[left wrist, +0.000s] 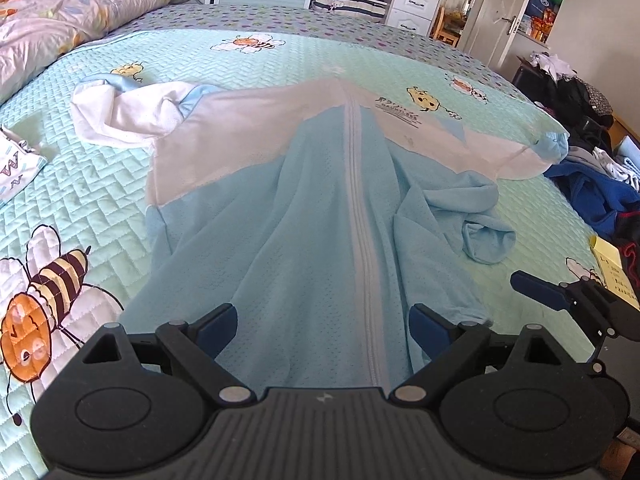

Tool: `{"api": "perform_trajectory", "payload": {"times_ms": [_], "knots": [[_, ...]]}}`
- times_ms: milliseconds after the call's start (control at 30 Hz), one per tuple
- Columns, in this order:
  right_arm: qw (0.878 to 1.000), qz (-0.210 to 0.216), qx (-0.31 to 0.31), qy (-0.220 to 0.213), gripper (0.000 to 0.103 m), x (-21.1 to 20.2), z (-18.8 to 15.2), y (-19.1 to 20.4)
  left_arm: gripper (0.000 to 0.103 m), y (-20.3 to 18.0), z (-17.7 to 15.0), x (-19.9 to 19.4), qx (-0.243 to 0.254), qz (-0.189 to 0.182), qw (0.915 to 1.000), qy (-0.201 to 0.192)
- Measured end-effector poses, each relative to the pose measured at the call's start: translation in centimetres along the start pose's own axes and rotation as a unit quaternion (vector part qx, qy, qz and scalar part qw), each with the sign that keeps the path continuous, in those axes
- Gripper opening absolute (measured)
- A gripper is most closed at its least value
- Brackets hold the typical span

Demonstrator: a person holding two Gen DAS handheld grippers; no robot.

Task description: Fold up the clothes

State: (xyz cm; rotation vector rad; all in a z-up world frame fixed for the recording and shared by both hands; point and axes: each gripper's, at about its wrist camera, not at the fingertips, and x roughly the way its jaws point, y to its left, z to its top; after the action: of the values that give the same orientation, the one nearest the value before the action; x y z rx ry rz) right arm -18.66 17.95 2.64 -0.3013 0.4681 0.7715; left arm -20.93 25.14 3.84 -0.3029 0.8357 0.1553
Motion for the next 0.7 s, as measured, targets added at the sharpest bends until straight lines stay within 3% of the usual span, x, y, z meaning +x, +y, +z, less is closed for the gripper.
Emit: {"api": "perform_trajectory", "payload": {"times_ms": [100,267,333,433,700], "knots": [[1.000,-0.008,-0.013,-0.009,0.073,0.1,0.0,0.2,0.093,0.0,-0.1,0.1,-0.001,0.000,1.0000,0.003],[1.000,-0.005,-0.008,-0.002,0.046,1.0,0.2,0.2,0.094,-0.1,-0.3,-0.3,-0.006,-0.004,1.0000,0.001],[1.000,0.012,0.012,0.006,0.013,1.2,0.1,0.1,0.095,-0.1,-0.4,-0.4,-0.008,-0.006,1.0000,0.000],[0.999,0.022,0.026,0.006,0.005,1.3,0.0,0.0,0.095,-0.2,-0.6,-0.7,-0.010,-0.009,0.9999,0.001],[0.997,0.039,0.054,-0.050,0.004,-3.3,0.8,-1.1,0.096,0.8,-0.7,-2.4,-0.029,-0.015,0.9994,-0.015]]}}
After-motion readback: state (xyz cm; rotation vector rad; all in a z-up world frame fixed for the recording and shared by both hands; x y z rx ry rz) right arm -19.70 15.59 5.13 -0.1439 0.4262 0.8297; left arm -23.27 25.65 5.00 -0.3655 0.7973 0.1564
